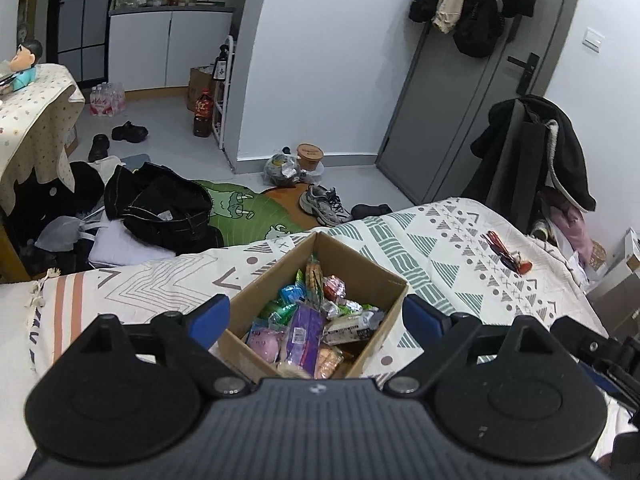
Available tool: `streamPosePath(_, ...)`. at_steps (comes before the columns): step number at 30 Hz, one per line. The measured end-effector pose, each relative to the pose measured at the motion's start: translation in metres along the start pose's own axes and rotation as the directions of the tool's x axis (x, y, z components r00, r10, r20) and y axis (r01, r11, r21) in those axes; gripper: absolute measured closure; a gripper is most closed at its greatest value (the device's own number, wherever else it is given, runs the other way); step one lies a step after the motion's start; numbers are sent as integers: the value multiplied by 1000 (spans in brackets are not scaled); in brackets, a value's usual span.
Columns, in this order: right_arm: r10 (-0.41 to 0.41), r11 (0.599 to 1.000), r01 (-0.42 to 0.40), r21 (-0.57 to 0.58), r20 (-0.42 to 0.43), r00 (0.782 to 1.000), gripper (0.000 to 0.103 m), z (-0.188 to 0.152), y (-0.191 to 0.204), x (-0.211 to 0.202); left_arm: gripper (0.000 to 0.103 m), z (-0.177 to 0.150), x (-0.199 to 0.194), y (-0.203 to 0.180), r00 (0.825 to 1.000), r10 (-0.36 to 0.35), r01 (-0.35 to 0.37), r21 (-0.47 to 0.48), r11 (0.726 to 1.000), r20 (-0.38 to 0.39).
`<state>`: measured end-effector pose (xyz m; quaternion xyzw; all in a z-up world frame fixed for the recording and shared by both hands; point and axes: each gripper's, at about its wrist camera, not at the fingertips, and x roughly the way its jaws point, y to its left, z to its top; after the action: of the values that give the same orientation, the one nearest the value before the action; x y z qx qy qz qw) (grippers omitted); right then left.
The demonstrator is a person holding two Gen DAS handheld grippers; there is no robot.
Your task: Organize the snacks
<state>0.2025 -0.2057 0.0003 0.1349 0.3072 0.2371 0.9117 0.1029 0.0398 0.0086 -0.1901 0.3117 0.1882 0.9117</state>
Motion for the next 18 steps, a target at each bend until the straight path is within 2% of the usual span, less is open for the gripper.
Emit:
streamPosePath(12,-40,999,40,27,33,999,0,-18,-7,-21,11,-10,-20,4,1000,-29,28,49,998,3)
streamPosePath(18,-88,996,87,19,48,995,0,-30,-7,-37,11,-18,-24,10,999,-38,37,90,995,2)
